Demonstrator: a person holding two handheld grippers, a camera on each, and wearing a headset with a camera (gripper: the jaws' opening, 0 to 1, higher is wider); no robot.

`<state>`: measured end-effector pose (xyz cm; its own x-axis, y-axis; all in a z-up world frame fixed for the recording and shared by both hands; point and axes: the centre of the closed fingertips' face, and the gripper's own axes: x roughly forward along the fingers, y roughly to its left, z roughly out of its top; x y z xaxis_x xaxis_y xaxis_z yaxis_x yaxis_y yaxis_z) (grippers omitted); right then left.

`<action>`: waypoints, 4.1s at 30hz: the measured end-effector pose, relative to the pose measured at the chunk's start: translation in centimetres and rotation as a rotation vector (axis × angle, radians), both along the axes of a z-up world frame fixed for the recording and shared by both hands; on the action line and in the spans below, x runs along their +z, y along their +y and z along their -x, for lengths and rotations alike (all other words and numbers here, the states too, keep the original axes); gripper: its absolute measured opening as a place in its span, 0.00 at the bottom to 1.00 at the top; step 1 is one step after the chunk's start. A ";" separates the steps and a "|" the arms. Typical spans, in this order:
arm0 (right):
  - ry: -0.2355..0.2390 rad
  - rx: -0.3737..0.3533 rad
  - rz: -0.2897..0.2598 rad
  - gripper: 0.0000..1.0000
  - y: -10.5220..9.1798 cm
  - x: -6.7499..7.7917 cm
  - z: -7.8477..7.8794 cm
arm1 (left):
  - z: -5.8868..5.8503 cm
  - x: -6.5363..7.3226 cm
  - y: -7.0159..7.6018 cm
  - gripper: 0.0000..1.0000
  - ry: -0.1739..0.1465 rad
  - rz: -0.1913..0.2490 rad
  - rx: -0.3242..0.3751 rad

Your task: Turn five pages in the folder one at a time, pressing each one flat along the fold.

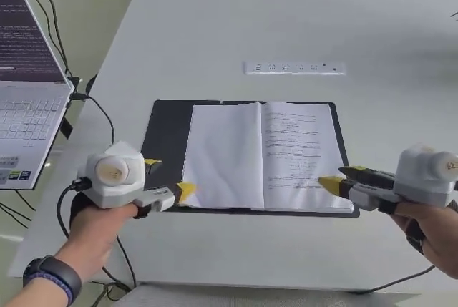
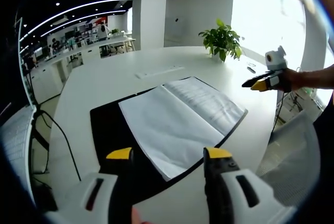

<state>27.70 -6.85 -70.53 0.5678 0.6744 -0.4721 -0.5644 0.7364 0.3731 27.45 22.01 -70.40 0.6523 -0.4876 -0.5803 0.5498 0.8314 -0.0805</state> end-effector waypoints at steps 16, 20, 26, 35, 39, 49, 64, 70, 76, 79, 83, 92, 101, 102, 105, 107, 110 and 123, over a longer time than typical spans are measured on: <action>-0.025 0.022 0.106 0.57 -1.0 -0.4 3.2 | 1.4 1.7 0.8 0.65 -0.059 -0.019 -0.006; -0.028 0.032 0.136 0.64 -1.1 -0.5 4.1 | 2.0 1.9 0.4 0.70 -0.067 -0.024 -0.030; -0.037 0.030 0.162 0.71 -1.5 -0.2 4.8 | 2.9 1.7 0.2 0.74 -0.057 -0.013 -0.041; -0.024 0.003 0.173 0.73 -2.2 -0.3 5.6 | 3.3 1.8 0.4 0.77 -0.044 0.002 -0.032; -0.023 0.001 0.168 0.73 -2.1 -0.2 5.7 | 3.2 1.8 0.4 0.77 -0.044 0.004 -0.031; -0.013 -0.014 0.170 0.73 -2.2 -0.5 5.8 | 2.9 1.8 -0.5 0.77 -0.038 -0.001 -0.055; 0.001 -0.047 0.164 0.73 -3.4 -0.8 5.9 | 2.0 2.1 -5.5 0.75 -0.035 0.013 -0.168; 0.005 -0.060 0.157 0.73 -3.7 -0.8 5.9 | 1.3 2.4 -8.9 0.75 -0.038 0.025 -0.227; 0.003 -0.074 0.147 0.73 -4.2 -0.7 5.8 | 0.1 2.8 -11.7 0.75 -0.049 0.033 -0.272; 0.003 -0.079 0.140 0.73 -4.4 -0.6 5.8 | -0.4 3.2 -13.0 0.75 -0.059 0.032 -0.291; 0.003 -0.086 0.133 0.73 -4.6 -0.5 5.8 | -1.1 3.3 -14.3 0.74 -0.061 0.038 -0.309; 0.013 -0.100 0.114 0.71 -4.7 -0.6 6.3 | -2.4 3.2 -19.9 0.73 -0.066 0.052 -0.393; 0.035 -0.089 0.115 0.70 -4.5 -1.6 6.7 | -3.2 1.9 -25.9 0.70 -0.053 0.067 -0.459; 0.036 -0.088 0.114 0.70 -4.5 -1.6 6.7 | -3.2 1.6 -26.3 0.70 -0.050 0.063 -0.467; 0.038 -0.087 0.111 0.70 -4.6 -1.6 6.7 | -3.3 0.2 -27.9 0.70 -0.027 0.055 -0.489; 0.040 -0.090 0.109 0.70 -4.8 -1.7 6.7 | -3.3 -0.8 -28.7 0.70 -0.010 0.050 -0.500; 0.042 -0.097 0.103 0.69 -5.2 -1.7 6.7 | -3.2 -2.3 -29.7 0.71 0.010 0.029 -0.510; 0.073 -0.118 0.091 0.66 -5.6 -2.7 7.2 | -2.9 -8.4 -31.8 0.67 0.108 -0.045 -0.516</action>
